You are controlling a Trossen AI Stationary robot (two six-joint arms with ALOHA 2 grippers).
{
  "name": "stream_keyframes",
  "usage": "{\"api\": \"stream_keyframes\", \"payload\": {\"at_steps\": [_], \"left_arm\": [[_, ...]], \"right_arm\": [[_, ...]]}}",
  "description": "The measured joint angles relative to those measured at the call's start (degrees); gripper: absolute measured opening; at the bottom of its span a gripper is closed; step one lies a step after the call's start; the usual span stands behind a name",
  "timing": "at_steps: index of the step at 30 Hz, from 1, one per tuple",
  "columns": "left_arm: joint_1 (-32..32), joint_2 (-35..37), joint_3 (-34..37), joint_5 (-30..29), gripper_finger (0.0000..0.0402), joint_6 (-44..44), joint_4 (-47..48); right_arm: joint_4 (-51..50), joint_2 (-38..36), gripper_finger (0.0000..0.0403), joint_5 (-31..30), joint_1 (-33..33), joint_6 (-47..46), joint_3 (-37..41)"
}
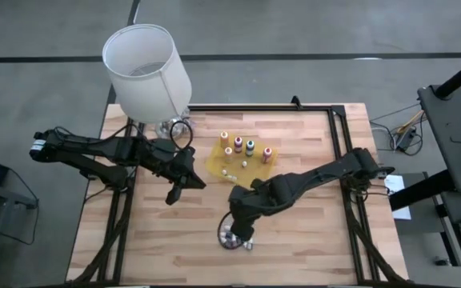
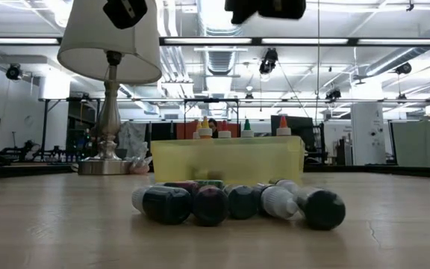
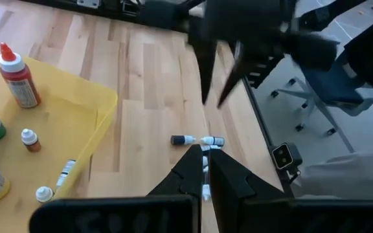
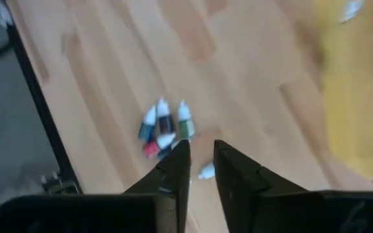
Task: Pick & Place food coloring
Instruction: Put the small purple food coloring bottle into the yellow bin
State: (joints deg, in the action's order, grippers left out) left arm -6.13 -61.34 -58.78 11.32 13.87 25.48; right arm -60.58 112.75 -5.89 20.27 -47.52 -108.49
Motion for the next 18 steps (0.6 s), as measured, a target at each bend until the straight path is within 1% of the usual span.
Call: {"api": "stream_keyframes", "payload": {"at_steps": [4, 6, 9, 12, 15, 18], "left_arm": [[0.0, 0.0, 0.0, -0.1, 0.0, -0.2, 0.0], [0.0, 0.0, 0.0, -0.3, 0.0, -0.2, 0.0], [0.0, 0.0, 0.0, -0.3, 0.0, -0.2, 0.0], [0.0, 0.0, 0.0, -0.3, 0.0, -0.2, 0.0], [0.0, 0.0, 0.0, -0.3, 0.0, -0.3, 0.0], [0.0, 0.0, 0.0, -0.3, 0.0, -0.2, 0.1]], "right_arm": [[-0.1, 2.8, 0.011, 6.4, 0.1, 6.4, 0.1], [-0.2, 3.7, 0.0133, 8.5, 0.0, 9.9, 0.1], [-0.6, 4.7, 0.0166, 8.9, -0.3, 16.4, 0.1], [-0.7, 5.3, 0.0194, 8.9, -0.5, 25.4, 0.1], [-0.9, 5.4, 0.0212, 8.9, -0.6, 36.4, 0.3], [-3.8, 6.1, 0.0223, 9.0, -0.8, 44.3, 0.9]]}}
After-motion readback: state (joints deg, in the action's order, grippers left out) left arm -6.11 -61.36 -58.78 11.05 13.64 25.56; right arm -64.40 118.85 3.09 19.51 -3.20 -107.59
